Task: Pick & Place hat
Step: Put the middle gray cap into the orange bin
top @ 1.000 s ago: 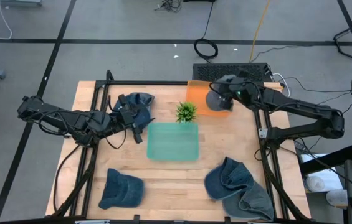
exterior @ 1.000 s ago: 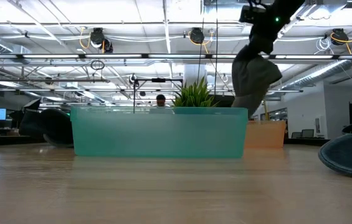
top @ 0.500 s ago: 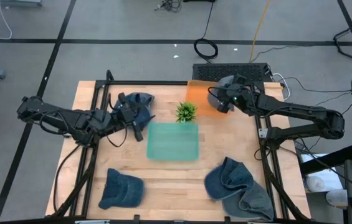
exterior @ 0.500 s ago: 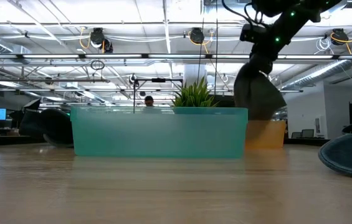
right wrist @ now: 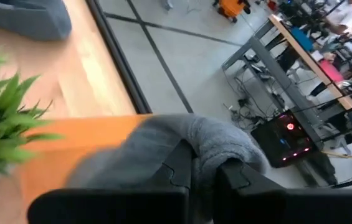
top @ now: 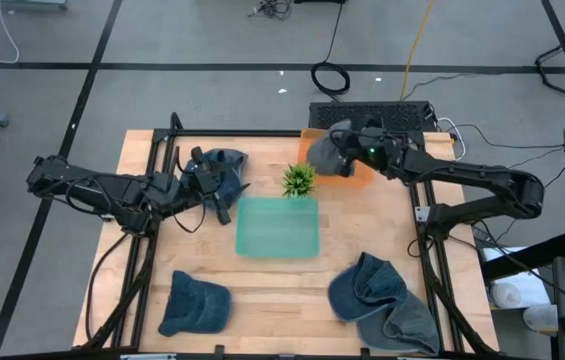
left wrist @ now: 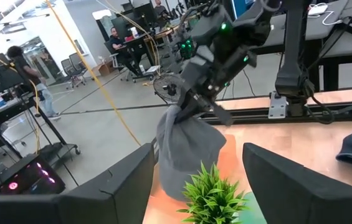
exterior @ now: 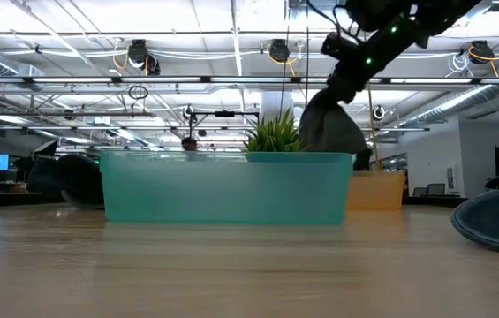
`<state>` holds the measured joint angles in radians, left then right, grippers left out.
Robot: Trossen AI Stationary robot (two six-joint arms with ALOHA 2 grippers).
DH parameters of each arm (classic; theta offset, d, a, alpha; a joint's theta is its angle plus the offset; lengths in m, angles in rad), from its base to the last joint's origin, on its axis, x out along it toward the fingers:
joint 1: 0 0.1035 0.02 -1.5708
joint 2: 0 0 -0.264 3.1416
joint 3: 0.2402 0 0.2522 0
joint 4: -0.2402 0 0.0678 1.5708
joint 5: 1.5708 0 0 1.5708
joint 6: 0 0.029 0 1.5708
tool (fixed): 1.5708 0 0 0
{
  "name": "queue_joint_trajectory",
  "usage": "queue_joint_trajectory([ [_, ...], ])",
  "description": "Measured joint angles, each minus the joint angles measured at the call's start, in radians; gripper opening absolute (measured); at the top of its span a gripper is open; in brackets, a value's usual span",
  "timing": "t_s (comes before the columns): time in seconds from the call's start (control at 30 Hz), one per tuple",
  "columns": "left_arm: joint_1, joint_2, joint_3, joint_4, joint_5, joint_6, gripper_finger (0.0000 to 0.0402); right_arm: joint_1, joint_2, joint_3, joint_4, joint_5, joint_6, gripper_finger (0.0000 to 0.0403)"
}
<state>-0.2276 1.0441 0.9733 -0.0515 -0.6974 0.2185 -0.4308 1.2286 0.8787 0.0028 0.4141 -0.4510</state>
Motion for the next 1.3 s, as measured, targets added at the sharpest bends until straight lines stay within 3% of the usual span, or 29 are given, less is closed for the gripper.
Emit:
queue_joint_trajectory([
  [0.17, 0.000, 0.000, 0.000, 0.000, 0.001, 0.004, 0.0246, -0.010, 0.058, 0.000, 0.075, 0.002, 0.005, 0.0010],
  [0.53, 0.000, 0.000, 0.000, 0.000, 0.019, 0.016, 0.0253, -0.108, 0.056, 0.000, -0.052, -0.051, 0.161, 0.0014],
  [0.7, 0.000, 0.000, 0.000, -0.006, 0.019, 0.014, 0.0252, -0.132, 0.056, 0.000, -0.187, -0.040, 0.222, 0.0068],
  [0.93, 0.000, 0.000, 0.000, -0.006, 0.019, 0.015, 0.0263, -0.128, -0.019, 0.000, -0.262, 0.251, 0.245, 0.0179],
  [1.0, 0.000, 0.000, 0.000, -0.006, 0.019, 0.015, 0.0264, -0.128, -0.058, 0.000, -0.261, 0.290, 0.246, 0.0206],
  [1.13, 0.000, 0.000, 0.000, -0.005, 0.019, 0.014, 0.0259, -0.125, -0.119, 0.000, -0.282, 0.224, 0.307, 0.0236],
  [1.3, 0.000, 0.000, 0.000, -0.004, 0.019, 0.014, 0.0251, -0.125, -0.136, 0.000, -0.373, 0.161, 0.369, 0.0238],
])
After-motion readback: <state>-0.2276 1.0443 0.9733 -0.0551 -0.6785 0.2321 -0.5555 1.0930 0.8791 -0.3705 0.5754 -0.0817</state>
